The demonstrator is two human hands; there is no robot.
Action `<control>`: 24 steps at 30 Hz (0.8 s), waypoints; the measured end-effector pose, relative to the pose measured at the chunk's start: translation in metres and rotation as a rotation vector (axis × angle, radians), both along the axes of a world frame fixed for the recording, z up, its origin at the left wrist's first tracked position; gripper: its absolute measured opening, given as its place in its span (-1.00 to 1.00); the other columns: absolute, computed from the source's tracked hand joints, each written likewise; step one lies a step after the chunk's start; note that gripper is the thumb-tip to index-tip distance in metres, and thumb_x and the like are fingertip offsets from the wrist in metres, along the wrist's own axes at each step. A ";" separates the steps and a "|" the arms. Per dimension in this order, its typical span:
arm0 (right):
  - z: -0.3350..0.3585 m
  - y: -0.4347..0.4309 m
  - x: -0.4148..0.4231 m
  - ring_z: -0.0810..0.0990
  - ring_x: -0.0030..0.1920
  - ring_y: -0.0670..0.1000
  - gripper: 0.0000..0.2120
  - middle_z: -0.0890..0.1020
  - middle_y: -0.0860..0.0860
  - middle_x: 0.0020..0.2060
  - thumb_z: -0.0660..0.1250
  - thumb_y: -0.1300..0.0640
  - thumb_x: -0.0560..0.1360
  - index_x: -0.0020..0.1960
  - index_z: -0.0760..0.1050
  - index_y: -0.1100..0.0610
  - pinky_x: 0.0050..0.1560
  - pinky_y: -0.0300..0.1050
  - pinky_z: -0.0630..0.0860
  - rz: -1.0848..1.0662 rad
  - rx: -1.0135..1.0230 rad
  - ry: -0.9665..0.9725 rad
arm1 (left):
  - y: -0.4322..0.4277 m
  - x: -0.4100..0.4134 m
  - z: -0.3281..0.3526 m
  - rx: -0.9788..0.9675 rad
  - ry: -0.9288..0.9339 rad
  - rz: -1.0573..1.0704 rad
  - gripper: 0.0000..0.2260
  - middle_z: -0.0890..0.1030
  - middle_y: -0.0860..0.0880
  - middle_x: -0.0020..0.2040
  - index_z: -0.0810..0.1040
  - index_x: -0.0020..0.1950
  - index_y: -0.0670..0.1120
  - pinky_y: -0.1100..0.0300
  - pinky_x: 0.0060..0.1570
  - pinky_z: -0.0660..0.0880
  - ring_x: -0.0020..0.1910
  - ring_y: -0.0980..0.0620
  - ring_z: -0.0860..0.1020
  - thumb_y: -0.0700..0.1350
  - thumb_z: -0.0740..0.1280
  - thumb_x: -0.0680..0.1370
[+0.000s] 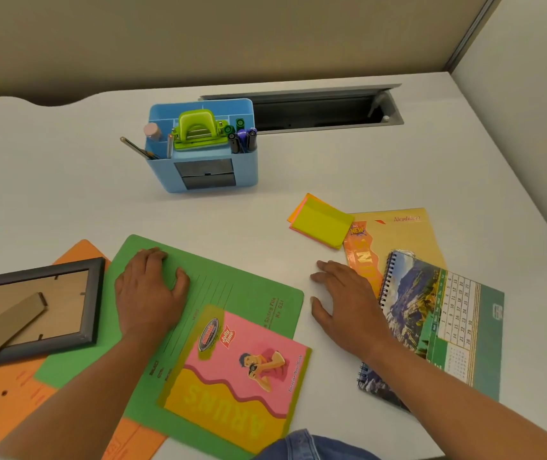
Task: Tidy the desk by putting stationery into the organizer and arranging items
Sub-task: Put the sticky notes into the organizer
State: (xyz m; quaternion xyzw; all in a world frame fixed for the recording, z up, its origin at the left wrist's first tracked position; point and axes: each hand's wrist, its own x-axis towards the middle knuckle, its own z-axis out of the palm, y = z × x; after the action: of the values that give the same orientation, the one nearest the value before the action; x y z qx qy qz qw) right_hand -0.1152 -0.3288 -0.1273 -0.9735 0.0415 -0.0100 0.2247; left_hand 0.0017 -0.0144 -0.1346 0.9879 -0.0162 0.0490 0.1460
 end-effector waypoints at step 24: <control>0.035 -0.060 0.083 0.13 0.53 0.07 -0.19 0.14 0.00 0.56 0.41 -0.20 0.41 0.54 0.17 0.00 0.47 0.00 0.17 0.027 -0.175 0.278 | -0.001 -0.002 0.002 -0.007 0.000 -0.022 -0.58 0.49 -0.10 0.22 0.44 0.24 -0.11 -0.10 0.23 0.35 0.22 -0.11 0.43 0.13 0.17 0.51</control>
State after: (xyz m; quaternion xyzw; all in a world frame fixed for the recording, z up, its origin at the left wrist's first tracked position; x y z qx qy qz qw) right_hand -0.0327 -0.3893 -0.0923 -0.9818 0.0580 0.1243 0.1311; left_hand -0.0002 -0.0155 -0.1324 0.9872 -0.0268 0.0476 0.1500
